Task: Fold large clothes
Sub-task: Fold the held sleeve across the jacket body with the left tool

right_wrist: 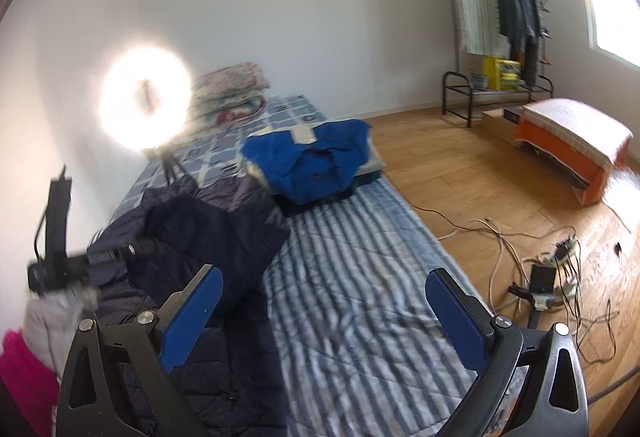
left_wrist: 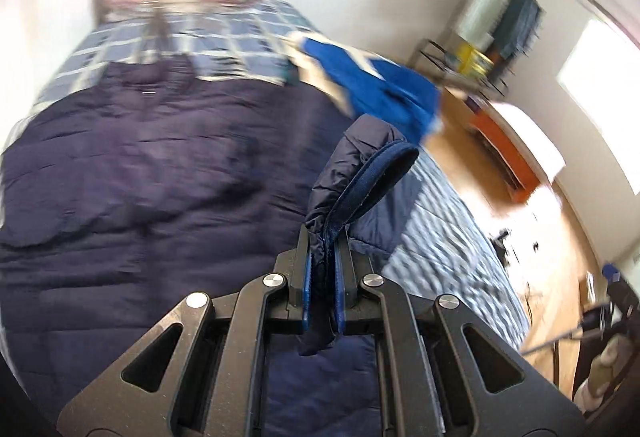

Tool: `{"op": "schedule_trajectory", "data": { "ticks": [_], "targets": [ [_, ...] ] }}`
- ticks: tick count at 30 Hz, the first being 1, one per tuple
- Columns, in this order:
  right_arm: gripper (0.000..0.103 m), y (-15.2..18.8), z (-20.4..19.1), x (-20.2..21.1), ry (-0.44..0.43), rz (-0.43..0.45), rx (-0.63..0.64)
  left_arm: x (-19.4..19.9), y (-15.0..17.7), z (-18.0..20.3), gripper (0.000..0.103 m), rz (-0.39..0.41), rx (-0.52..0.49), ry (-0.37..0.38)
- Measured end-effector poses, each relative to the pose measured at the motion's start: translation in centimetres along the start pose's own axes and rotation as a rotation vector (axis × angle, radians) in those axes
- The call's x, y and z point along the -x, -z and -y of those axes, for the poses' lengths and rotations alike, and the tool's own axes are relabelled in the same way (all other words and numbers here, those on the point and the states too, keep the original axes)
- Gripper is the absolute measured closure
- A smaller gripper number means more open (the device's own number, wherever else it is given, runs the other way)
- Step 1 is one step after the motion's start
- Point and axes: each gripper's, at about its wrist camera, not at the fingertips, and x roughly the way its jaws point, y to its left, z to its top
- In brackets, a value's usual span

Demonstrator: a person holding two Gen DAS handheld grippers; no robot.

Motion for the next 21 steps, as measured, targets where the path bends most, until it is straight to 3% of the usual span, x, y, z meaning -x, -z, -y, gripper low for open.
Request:
{"op": "schedule_trajectory", "data": {
  "ticks": [6,11,17,21],
  "targets": [
    [0.001,0.5,-4.3,-1.2,0.02,0.002,0.121,1.9,-1.1,-9.0,0.096,0.07,0.106,-0.094],
    [0.001,1.4,-5.9,-2.4,-0.001,-0.038,0.148,1.9,-1.6,-15.7,0.096,0.112,0.162,-0.191],
    [0.001,2.1,-6.8,-3.7,-0.008,-0.08,0.162,0.8,-1.8,-23.5,0.096,0.132,0.277,-0.222],
    [0.001,2.1,-7.0,-4.2,-0.029,-0.108,0.144,0.3,-1.7,-26.9,0.096,0.14,0.301,-0.214]
  ]
}}
